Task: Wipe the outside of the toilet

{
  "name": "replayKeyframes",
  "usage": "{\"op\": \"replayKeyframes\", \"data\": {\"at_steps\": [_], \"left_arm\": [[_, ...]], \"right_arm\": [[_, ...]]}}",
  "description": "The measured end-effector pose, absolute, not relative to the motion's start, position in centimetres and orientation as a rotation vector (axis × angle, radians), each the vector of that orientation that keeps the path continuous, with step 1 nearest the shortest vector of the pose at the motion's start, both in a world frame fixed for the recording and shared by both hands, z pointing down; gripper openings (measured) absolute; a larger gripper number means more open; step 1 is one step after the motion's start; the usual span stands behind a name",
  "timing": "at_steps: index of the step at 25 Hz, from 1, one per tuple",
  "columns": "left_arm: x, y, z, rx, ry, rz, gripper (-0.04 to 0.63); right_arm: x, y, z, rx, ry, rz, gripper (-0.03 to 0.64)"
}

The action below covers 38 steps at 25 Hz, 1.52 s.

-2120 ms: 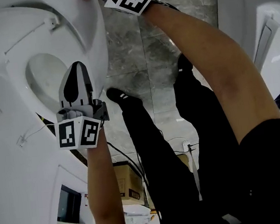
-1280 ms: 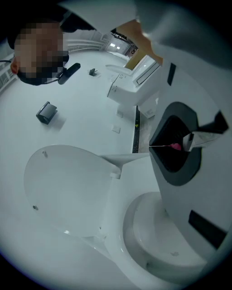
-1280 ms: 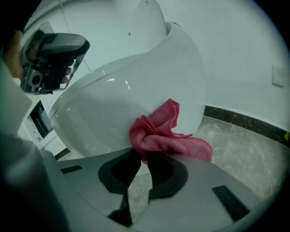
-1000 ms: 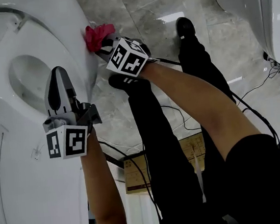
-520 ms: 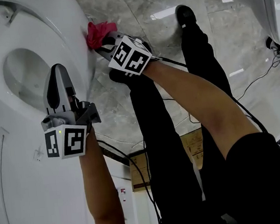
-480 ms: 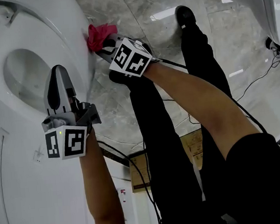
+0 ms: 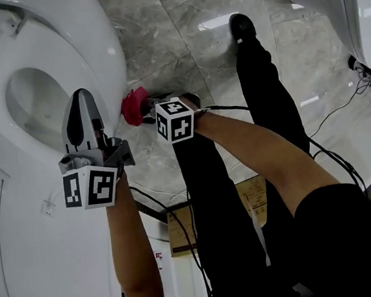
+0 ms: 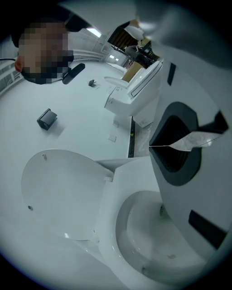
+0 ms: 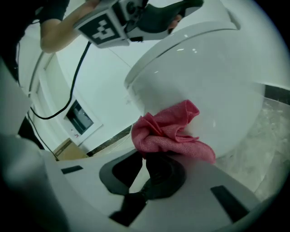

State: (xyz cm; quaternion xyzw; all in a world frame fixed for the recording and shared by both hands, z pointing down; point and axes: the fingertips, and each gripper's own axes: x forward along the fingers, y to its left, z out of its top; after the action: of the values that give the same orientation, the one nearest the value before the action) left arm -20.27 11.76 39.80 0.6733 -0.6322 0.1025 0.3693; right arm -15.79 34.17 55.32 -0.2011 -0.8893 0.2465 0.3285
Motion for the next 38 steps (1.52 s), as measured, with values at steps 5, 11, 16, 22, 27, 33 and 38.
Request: {"op": "replayKeyframes", "data": {"at_steps": [5, 11, 16, 22, 27, 33, 38], "left_arm": [[-20.4, 10.8, 39.6, 1.697, -1.632, 0.265, 0.018], [-19.7, 6.9, 37.8, 1.699, -1.657, 0.219, 0.018], [-18.9, 3.7, 37.3, 1.677, -1.697, 0.169, 0.018], [-18.7, 1.6, 38.0, 1.619, -1.733, 0.109, 0.018], [-19.5, 2.2, 38.6, 1.568, -1.787, 0.136, 0.018], [-19.5, 3.6, 39.9, 1.546, -1.802, 0.195, 0.018], [-19.2, 4.1, 40.2, 1.54, -1.8, 0.171, 0.018]], "right_arm": [[-12.4, 34.9, 53.6, -0.632, -2.287, 0.697, 0.051], [-6.9, 20.3, 53.9, -0.379, -2.324, 0.69, 0.051], [-7.8, 4.9, 55.6, -0.176, -2.366, 0.56, 0.051], [-15.1, -6.6, 58.6, -0.119, -2.385, 0.438, 0.051], [-21.2, -10.1, 61.2, -0.139, -2.373, 0.33, 0.051], [-24.7, -10.3, 61.3, -0.22, -2.393, 0.154, 0.051], [-24.3, -9.5, 61.1, -0.274, -2.38, 0.022, 0.051]]}}
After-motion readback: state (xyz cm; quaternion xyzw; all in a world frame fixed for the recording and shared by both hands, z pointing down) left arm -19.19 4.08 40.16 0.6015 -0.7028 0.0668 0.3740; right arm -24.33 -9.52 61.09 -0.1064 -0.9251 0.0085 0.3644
